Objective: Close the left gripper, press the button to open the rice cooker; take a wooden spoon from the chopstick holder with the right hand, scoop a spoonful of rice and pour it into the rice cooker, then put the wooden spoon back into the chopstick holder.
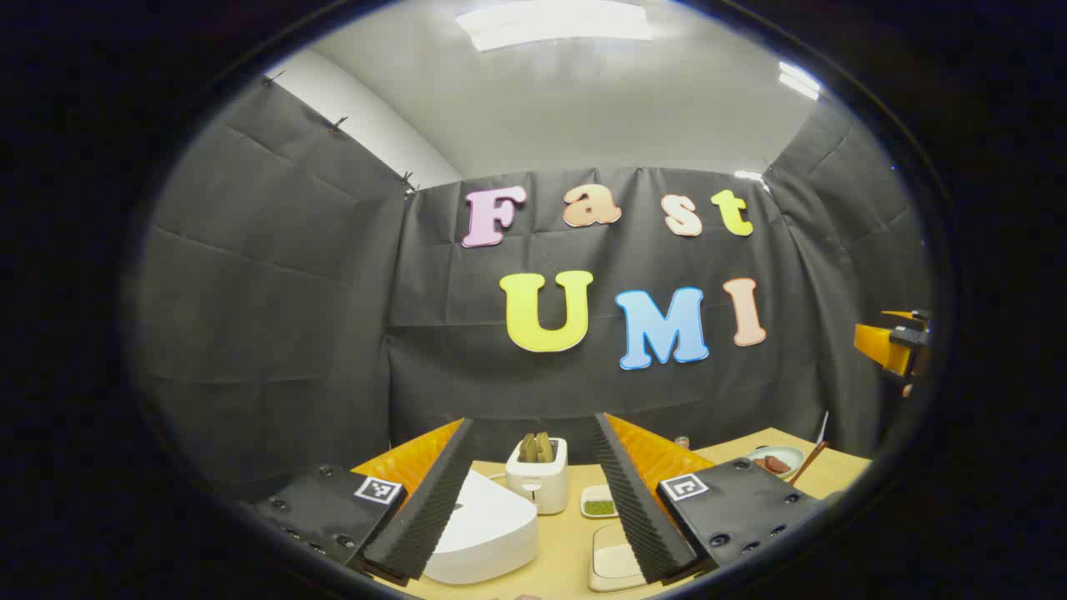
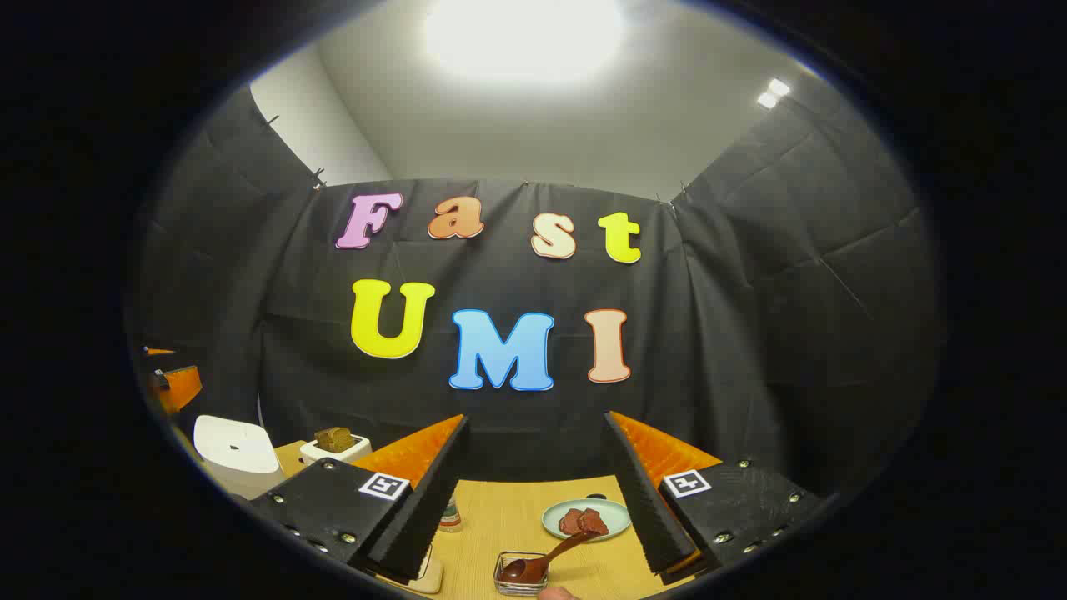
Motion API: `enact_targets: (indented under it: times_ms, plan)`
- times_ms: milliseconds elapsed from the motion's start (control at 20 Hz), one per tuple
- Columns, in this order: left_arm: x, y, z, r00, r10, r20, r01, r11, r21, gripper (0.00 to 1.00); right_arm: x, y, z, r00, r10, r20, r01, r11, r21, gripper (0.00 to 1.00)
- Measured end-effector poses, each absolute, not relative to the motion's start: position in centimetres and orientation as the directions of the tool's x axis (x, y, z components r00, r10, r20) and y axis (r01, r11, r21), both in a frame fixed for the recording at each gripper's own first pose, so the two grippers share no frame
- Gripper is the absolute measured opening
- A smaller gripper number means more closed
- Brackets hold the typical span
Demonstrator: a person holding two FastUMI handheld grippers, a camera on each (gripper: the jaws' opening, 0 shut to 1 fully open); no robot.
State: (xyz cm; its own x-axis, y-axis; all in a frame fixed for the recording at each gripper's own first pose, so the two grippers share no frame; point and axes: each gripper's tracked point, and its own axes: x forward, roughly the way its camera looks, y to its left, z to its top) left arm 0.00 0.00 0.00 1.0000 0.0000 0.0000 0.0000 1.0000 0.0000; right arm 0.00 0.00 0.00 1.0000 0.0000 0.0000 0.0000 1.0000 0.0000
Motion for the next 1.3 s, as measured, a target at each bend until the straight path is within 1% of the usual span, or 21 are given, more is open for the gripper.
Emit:
enact_targets:
  times_ms: [50, 250, 550, 600, 650, 800, 1150, 1200, 1250, 1300]
  plan:
    - [0.1, 0.0, 0.1, 1.0, 0.002, 0.0, -0.002, 1.0, 0.002, 0.96, -0.1, 0.0, -0.2, 1.0, 0.0, -0.002, 0.0, 1.0, -0.006, 0.95]
    - [0.0, 0.2, -0.1, 1.0, 0.01, 0.004, -0.01, 1.0, -0.017, 0.96, -0.2, -0.1, -0.5, 1.0, -0.006, -0.011, 0.006, 1.0, -0.013, 0.95]
    - [0.3, 0.0, -0.5, 1.0, -0.006, -0.013, 0.005, 1.0, -0.029, 0.96, -1.0, -0.2, -0.2, 1.0, -0.012, -0.003, 0.012, 1.0, -0.028, 0.95]
    - [0.2, 0.0, -0.5, 1.0, -0.007, -0.012, 0.006, 1.0, -0.029, 0.97, -1.1, -0.2, -0.2, 1.0, -0.012, -0.004, 0.012, 1.0, -0.023, 0.95]
    - [0.2, -0.1, -0.2, 1.0, -0.009, -0.006, 0.009, 1.0, -0.029, 0.95, -1.2, -0.2, -0.2, 1.0, -0.014, -0.005, 0.014, 1.0, -0.022, 0.95]
    - [-0.1, -0.3, 0.4, 1.0, -0.015, 0.011, 0.015, 1.0, -0.024, 0.97, -1.5, -0.4, 0.2, 1.0, -0.016, 0.0, 0.016, 1.0, -0.021, 0.95]
    - [-0.6, -0.6, 1.1, 0.999, -0.027, 0.022, 0.028, 0.999, -0.016, 0.96, -1.6, -0.6, 0.2, 1.0, -0.011, 0.004, 0.011, 1.0, -0.017, 0.95]
    - [-0.6, -0.7, 1.2, 0.999, -0.029, 0.024, 0.029, 0.999, -0.015, 0.94, -1.6, -0.6, 0.1, 1.0, -0.01, 0.001, 0.011, 1.0, -0.015, 0.95]
    - [-0.8, -0.5, 1.4, 0.999, -0.025, 0.028, 0.025, 1.0, -0.012, 0.88, -1.6, -0.6, 0.0, 1.0, -0.009, -0.002, 0.009, 1.0, -0.014, 0.95]
    - [-0.7, -0.3, 1.6, 0.999, -0.022, 0.032, 0.023, 1.0, -0.008, 0.85, -1.5, -0.7, -0.1, 1.0, -0.008, -0.004, 0.008, 1.0, -0.012, 0.95]
